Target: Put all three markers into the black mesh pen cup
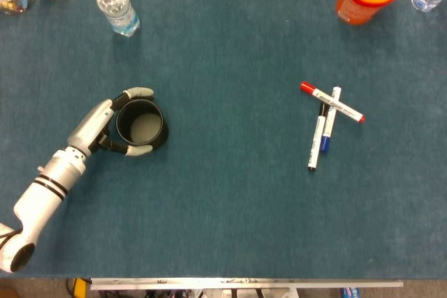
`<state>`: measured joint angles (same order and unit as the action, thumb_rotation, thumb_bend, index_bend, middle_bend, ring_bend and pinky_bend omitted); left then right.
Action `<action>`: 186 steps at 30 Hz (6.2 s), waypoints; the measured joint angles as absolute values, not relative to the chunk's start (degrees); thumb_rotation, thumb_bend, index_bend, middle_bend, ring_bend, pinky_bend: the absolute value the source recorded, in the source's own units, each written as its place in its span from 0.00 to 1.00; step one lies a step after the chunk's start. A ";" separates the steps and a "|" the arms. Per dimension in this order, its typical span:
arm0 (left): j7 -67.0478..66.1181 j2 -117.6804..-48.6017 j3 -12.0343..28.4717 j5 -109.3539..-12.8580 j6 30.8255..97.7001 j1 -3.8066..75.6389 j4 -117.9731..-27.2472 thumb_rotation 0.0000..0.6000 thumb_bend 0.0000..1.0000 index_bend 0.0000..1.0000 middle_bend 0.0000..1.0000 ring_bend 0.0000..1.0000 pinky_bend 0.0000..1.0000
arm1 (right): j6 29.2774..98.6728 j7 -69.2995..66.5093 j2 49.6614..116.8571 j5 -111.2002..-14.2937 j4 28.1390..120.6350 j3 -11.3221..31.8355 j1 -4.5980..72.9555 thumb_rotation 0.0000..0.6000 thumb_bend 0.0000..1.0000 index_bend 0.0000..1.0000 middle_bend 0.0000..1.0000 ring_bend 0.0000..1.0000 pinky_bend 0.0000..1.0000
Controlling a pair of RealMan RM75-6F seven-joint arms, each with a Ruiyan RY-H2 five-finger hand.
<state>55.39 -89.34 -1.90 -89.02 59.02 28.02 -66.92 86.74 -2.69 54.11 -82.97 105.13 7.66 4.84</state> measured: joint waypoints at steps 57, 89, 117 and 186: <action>37.87 -75.32 -1.67 -88.08 62.11 27.63 -90.14 1.00 0.11 0.32 0.40 0.35 0.23 | 53.58 10.34 71.45 -105.78 91.96 -0.97 32.40 1.00 0.30 0.46 0.32 0.18 0.19; 40.10 -74.67 -2.37 -88.18 62.44 26.57 -89.26 1.00 0.11 0.31 0.37 0.33 0.23 | 50.92 15.08 84.57 -102.57 79.11 -4.96 35.97 1.00 0.21 0.46 0.31 0.18 0.19; 42.35 -74.41 -2.89 -89.31 63.97 25.48 -88.19 1.00 0.11 0.30 0.35 0.33 0.23 | 49.88 19.61 87.78 -99.81 76.97 -5.33 38.11 1.00 0.26 0.54 0.31 0.17 0.19; 39.43 -83.57 2.65 -84.31 51.73 34.94 -86.73 1.00 0.11 0.30 0.35 0.33 0.23 | 52.93 -21.23 86.98 -73.41 106.91 17.62 44.63 1.00 0.29 0.65 0.31 0.18 0.19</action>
<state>39.43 -83.57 2.65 -84.31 51.73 34.94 -86.73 52.93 -21.23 86.98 -73.41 106.91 17.62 44.63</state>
